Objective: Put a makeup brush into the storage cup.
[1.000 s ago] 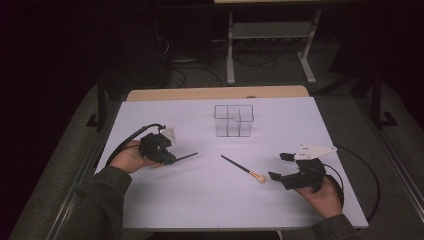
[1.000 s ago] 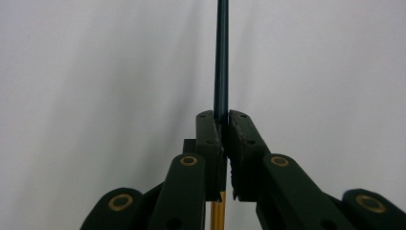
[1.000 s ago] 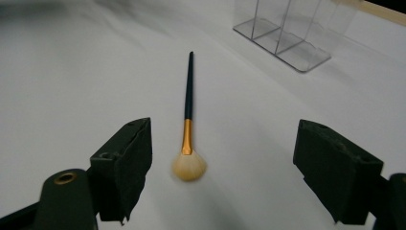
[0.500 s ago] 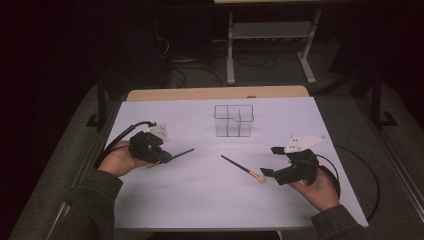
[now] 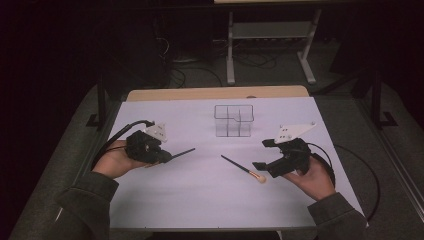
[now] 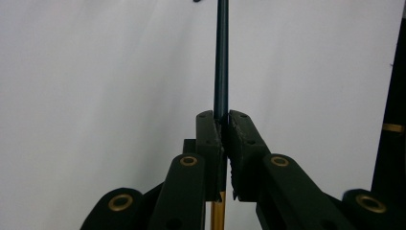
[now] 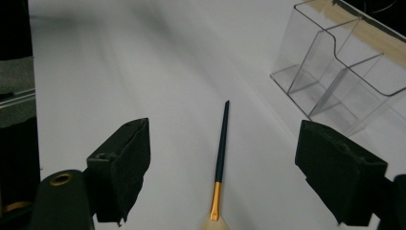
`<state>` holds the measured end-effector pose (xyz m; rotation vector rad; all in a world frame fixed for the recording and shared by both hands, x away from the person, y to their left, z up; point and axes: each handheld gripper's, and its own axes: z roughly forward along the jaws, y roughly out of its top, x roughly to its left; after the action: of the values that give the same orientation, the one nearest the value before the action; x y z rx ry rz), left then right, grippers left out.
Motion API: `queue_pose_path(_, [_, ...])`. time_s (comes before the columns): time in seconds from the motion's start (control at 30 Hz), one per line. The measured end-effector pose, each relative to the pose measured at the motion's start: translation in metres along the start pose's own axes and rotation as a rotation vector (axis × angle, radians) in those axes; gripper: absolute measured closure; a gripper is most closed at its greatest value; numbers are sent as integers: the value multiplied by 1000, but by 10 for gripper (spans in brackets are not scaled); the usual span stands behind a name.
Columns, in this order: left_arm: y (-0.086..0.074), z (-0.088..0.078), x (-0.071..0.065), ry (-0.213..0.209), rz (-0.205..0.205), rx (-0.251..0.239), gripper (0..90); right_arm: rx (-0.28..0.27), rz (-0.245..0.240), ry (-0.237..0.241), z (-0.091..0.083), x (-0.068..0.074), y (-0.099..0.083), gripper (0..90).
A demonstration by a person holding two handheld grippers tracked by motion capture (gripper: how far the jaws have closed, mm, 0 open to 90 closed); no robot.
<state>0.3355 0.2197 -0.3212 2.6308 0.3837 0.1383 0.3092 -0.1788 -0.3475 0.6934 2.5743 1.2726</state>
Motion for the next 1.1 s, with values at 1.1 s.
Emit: queue_pose_path(1.1, [18,2,-19,-6,75,-20,835,39,-89,87,15,3,57,195])
